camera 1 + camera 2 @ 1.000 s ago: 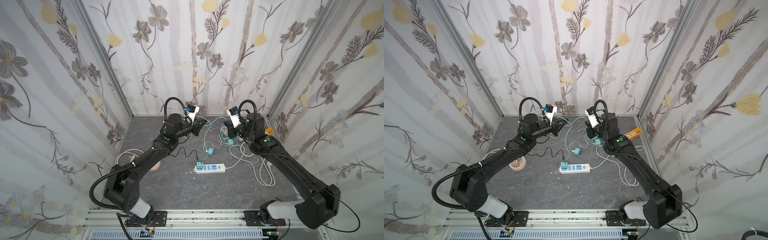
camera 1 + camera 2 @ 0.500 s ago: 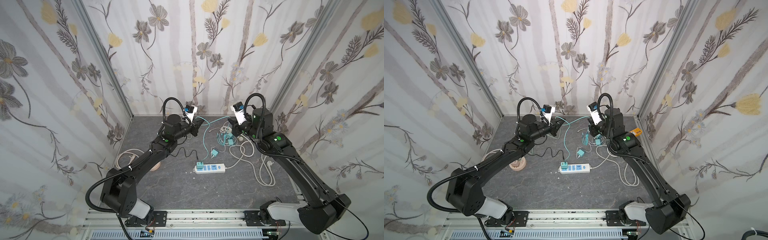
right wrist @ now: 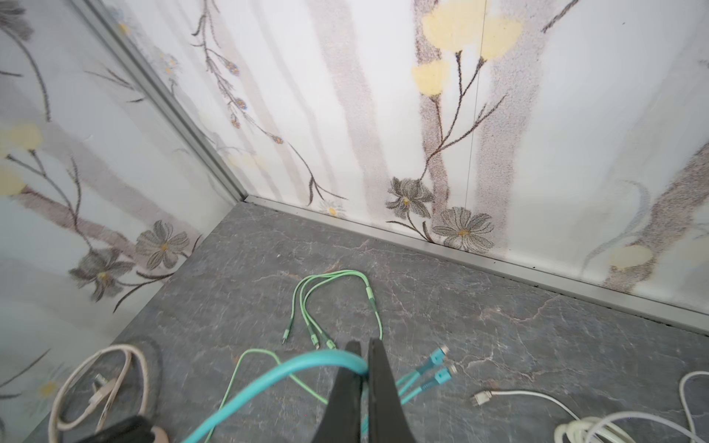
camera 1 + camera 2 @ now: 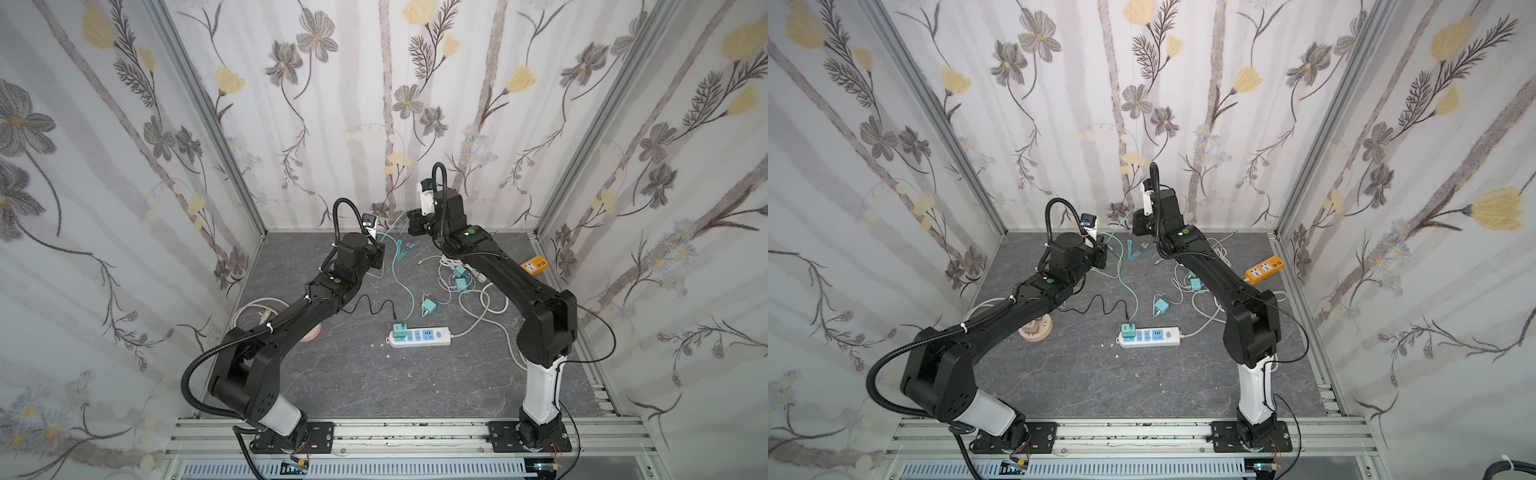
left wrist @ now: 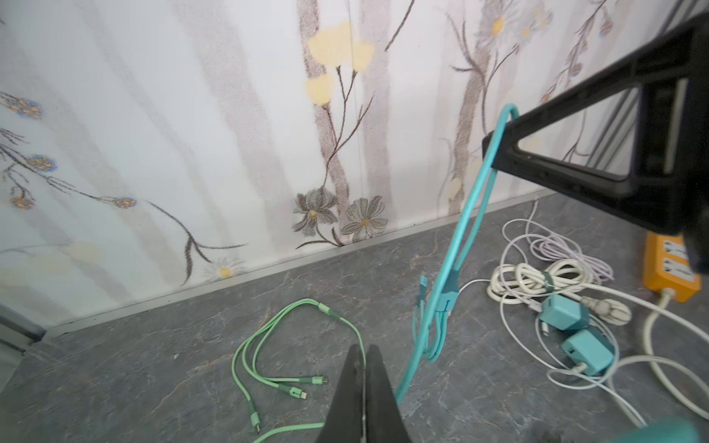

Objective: Insert the plug

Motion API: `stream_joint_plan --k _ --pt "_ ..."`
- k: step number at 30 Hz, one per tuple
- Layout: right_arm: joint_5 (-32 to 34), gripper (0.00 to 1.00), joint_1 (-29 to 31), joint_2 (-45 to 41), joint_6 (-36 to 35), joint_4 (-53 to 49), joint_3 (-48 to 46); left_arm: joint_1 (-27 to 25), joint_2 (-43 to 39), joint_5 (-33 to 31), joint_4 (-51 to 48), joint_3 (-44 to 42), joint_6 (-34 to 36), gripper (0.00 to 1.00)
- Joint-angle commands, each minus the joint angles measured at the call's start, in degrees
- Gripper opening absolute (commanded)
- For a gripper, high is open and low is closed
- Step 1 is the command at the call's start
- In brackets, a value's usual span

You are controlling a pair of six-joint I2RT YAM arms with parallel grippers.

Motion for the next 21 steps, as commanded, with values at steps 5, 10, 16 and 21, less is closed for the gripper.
stream_joint_plan --k 5,10,16,21 --pt "8.3 0.21 -0.3 16.9 4.0 2.4 19.7 0.2 15.9 -9.2 -1.9 12.4 7.6 0.00" --pt "2.2 0.55 -0.3 16.1 -0.9 -8.7 18.4 -0.1 18.4 -12.4 -13.8 18.9 7.6 0.59" --pt "0.7 0.70 -1.4 -1.3 -4.4 -4.9 -8.3 -0.4 8.1 -16.3 -16.1 7.8 4.2 0.92" --pt "0.4 0.78 -2.6 -16.8 -4.8 -5.0 -27.1 -0.4 2.3 -20.3 -25.2 3.9 1.0 1.00"
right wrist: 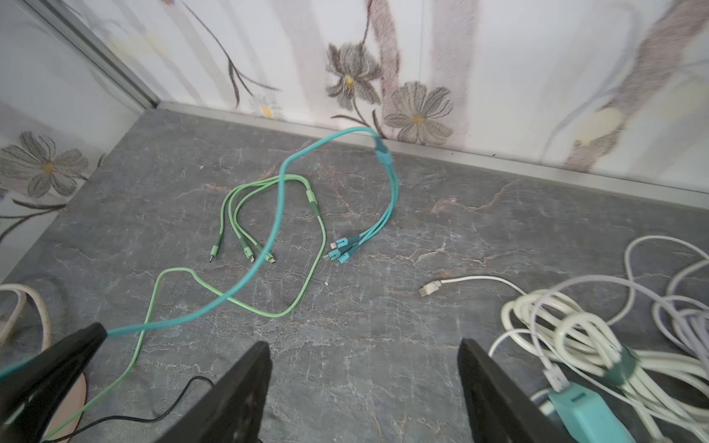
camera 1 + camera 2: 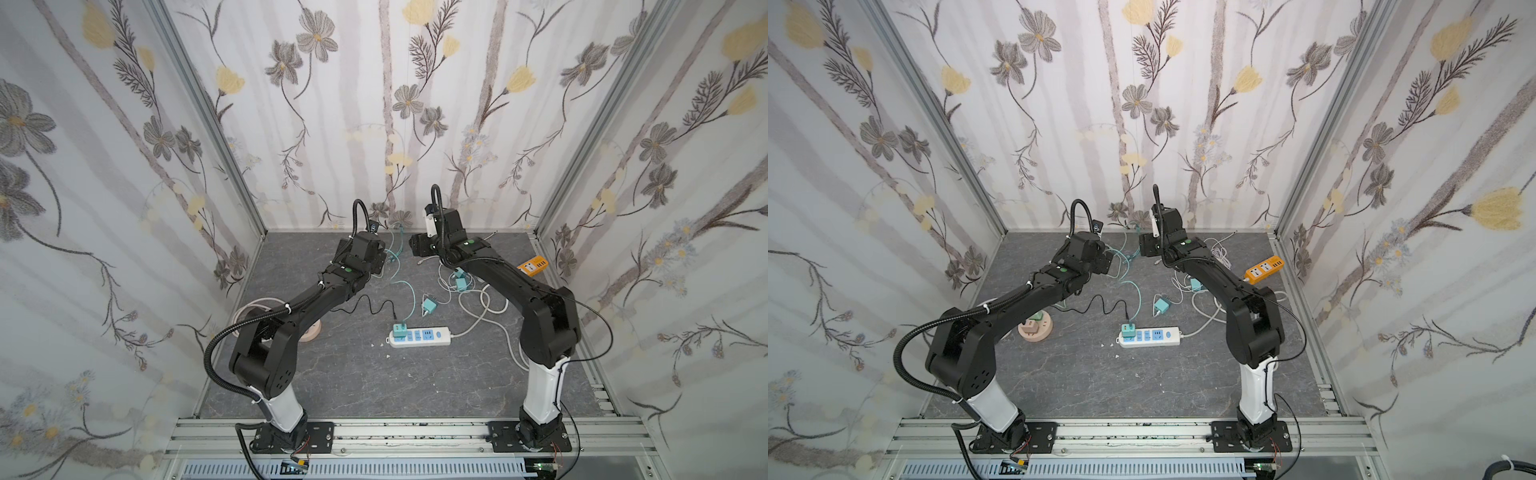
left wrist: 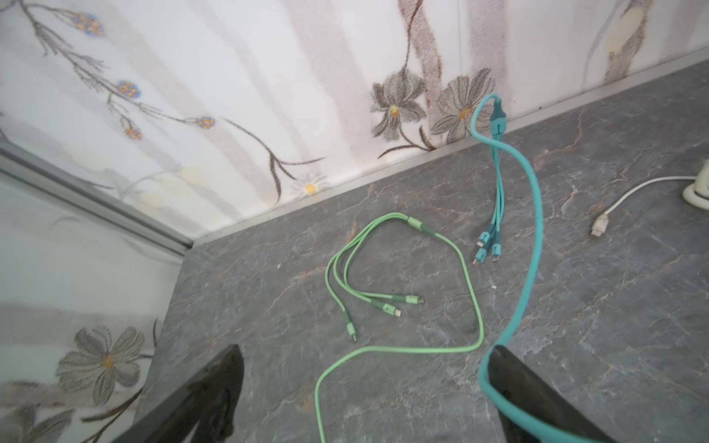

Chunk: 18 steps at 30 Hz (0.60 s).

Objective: Insert the plug

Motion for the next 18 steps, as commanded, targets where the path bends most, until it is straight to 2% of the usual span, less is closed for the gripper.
stream_joint_plan --k 1,5,8,9,12,13,15,18 --pt "-0.8 0.79 -0.6 -7.9 -1.1 0.8 -9.2 0.0 -1.9 -6.5 -8.1 -1.2 -4.0 1.00" --pt "-4.0 0.79 -2.0 -13.7 -1.2 -5.5 -17.1 0.7 -4.9 -10.1 -10.7 -3.2 -10.7 1.00" --pt "-5.1 0.80 -2.4 -15.5 1.9 -10.6 -20.3 1.4 -7.0 -5.7 -13.6 -3.7 -13.5 1.00" --pt "-4.4 0.80 -2.2 -15.9 3.8 -12.0 -21.0 1.5 -7.1 -1.7 -15.2 -3.5 -12.0 1.00" --pt "-3.7 0.78 -1.4 -16.5 8.9 -13.4 -22.8 1.6 -5.8 23.0 -27.1 -0.7 -2.0 1.00" --pt "-4.1 0.77 -1.1 -16.5 9.0 -13.3 -23.4 1.6 -5.3 27.1 -31.2 0.2 0.3 1.00" --pt "-3.9 0.74 -0.6 -15.7 8.3 -13.3 -24.0 1.7 -5.7 26.1 -33.8 -0.7 1.2 1.00" --pt "-4.4 0.68 -0.7 -13.7 5.8 -13.9 -23.3 3.1 -9.8 15.8 -29.9 -5.0 -1.8 1.00"
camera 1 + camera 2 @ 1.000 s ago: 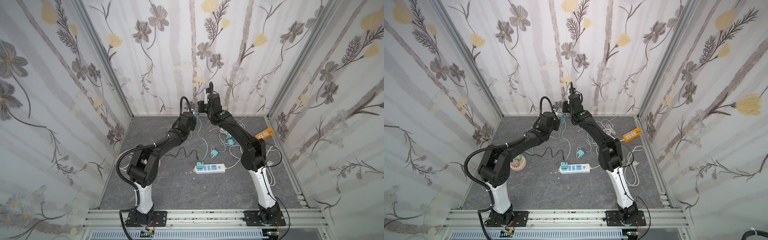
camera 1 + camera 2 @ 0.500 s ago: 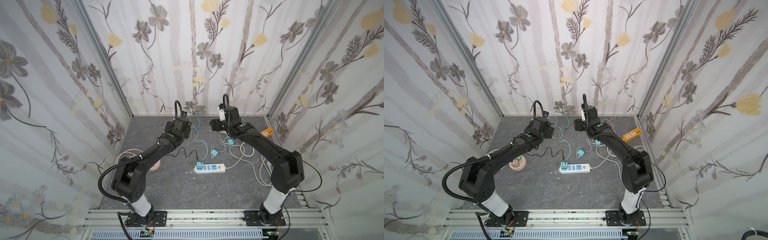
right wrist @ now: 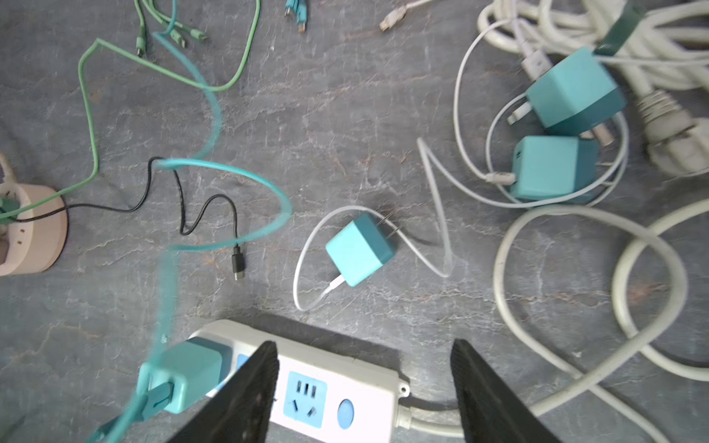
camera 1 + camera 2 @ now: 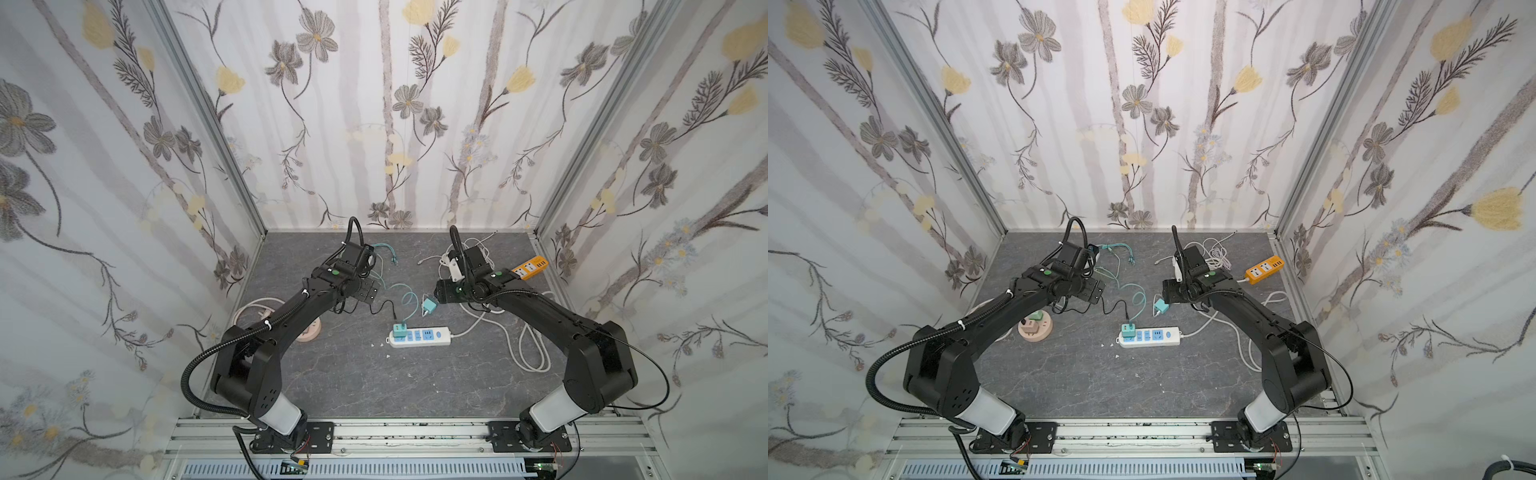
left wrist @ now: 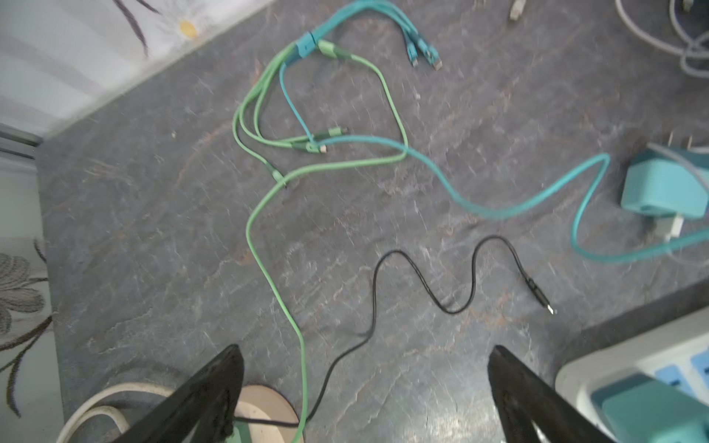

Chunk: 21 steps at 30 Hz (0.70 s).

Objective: Insert the plug

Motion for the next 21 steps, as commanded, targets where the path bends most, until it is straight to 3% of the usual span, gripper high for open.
stream_joint_plan --k 1,9,10,12,14,17,21 --pt "0.2 0.68 0.0 2.1 -0.8 -0.1 0.7 2.1 -3.8 -4.5 -1.8 -2.3 -2.0 1.00" --pt "6.6 0.76 -0.1 7.2 1.4 1.0 3.9 3.7 -10.0 -10.1 0.0 -5.4 -6.4 1.00" --pt "6.7 0.76 -0.1 7.1 1.8 1.3 3.8 3.7 -11.0 -8.9 0.1 -5.6 -7.9 1.00" --pt "5.4 0.76 -0.1 5.5 2.0 2.9 2.2 3.4 -13.3 -0.6 1.8 -7.0 -10.2 1.00" --pt "2.3 0.76 -0.1 2.4 1.7 6.0 -1.6 0.5 -16.0 3.0 5.5 -10.4 -11.7 1.00" --pt "-0.3 0.76 -0.8 -2.4 1.9 8.7 -7.6 -4.8 -20.1 -2.6 9.5 -14.3 -12.3 1.00" --pt "-0.8 0.76 -3.1 -0.6 2.9 8.2 -8.0 -5.7 -18.7 -1.8 10.5 -12.2 -17.5 1.00"
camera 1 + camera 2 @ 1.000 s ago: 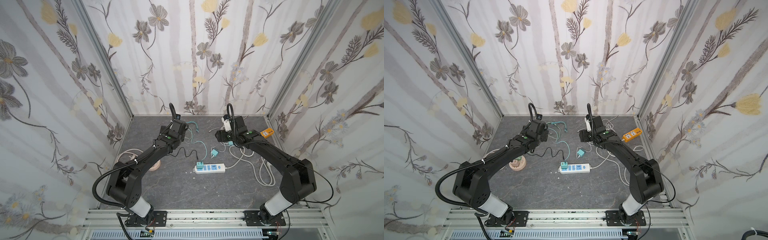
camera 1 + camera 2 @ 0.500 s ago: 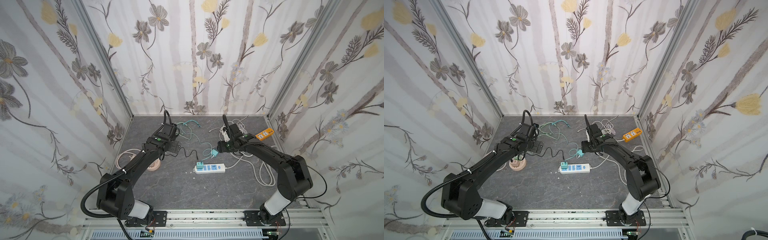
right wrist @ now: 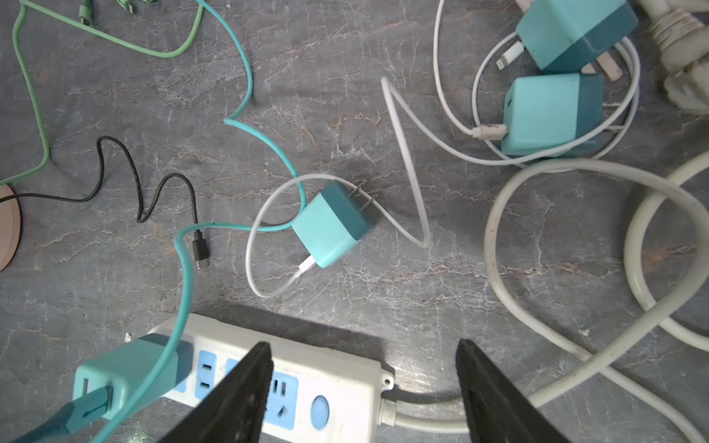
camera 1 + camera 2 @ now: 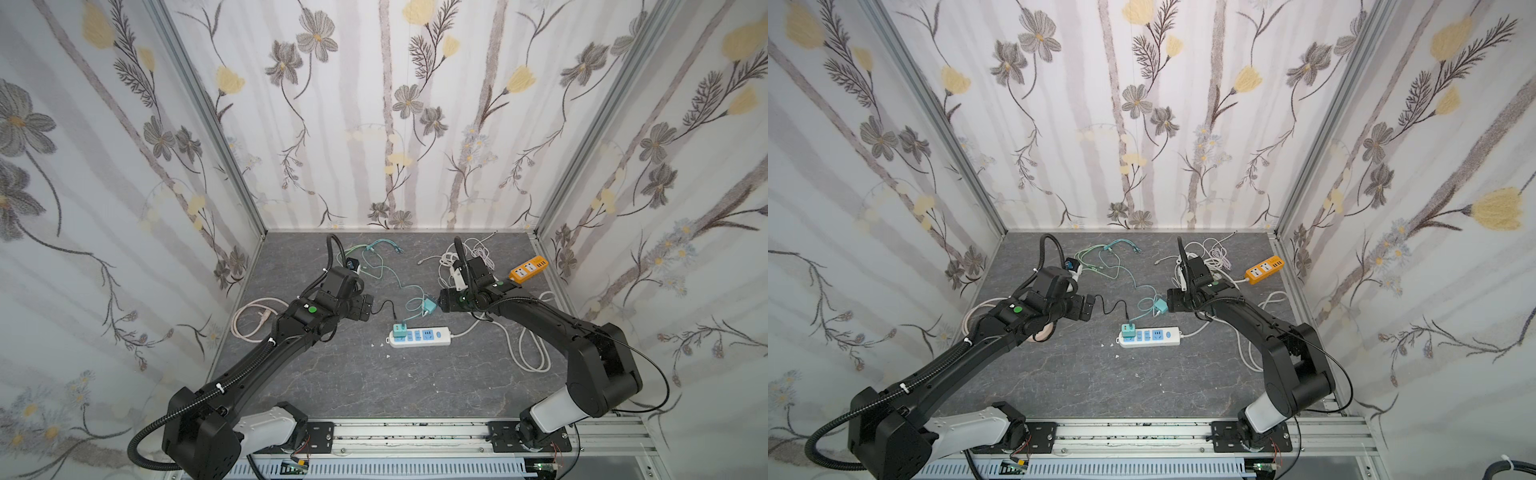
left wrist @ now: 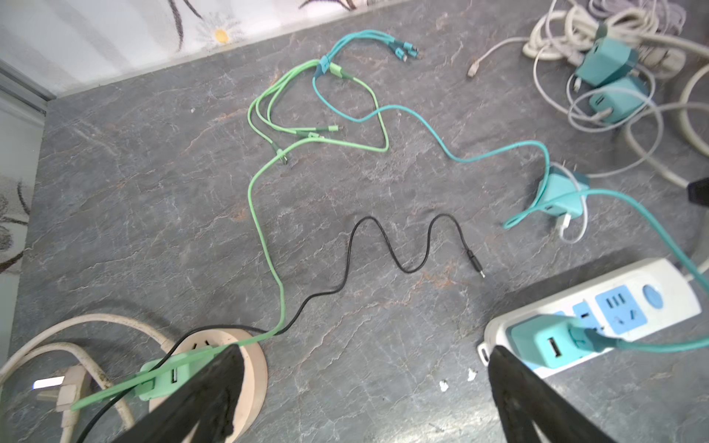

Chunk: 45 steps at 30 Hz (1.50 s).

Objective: Insert the plug

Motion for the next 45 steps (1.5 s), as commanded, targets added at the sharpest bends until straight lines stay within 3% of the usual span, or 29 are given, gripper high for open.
stream_joint_plan --k 1,8,14,20,24,29,35,39,45 --pt "-0.5 0.75 -1.0 2.9 1.1 3.6 1.2 -1.1 2.0 -0.7 4.5 2.1 -5.5 1.00" --pt "1.6 0.70 -2.1 12.0 -0.4 4.2 8.5 -2.4 10.1 0.4 4.9 7.3 -9.6 1.00" --pt "1.2 0.25 -2.3 13.4 -3.8 5.5 9.5 -2.9 14.2 1.8 2.6 11.1 -8.1 1.00" --pt "3.0 0.08 -2.2 5.3 -5.4 5.6 6.8 -5.2 19.2 6.1 3.8 15.4 -2.0 1.00" --pt "6.6 0.05 -2.6 -1.2 -4.2 6.0 3.1 -7.0 24.0 8.5 3.0 21.5 -0.1 1.00" --pt "7.0 0.02 -4.6 -11.7 -1.6 7.9 -2.8 -9.9 29.2 19.7 4.8 25.6 6.5 1.00" --pt "5.4 0.02 -8.5 -19.2 0.0 8.8 -6.9 -14.9 32.6 22.5 11.0 26.3 14.7 1.00" --pt "2.6 0.03 -11.6 -23.8 1.3 12.2 -10.2 -15.0 36.9 26.0 11.1 31.4 13.7 0.99" --pt "-2.4 0.04 -12.2 -25.3 0.6 13.7 -9.1 -15.0 45.9 21.9 9.7 40.3 2.8 0.87"
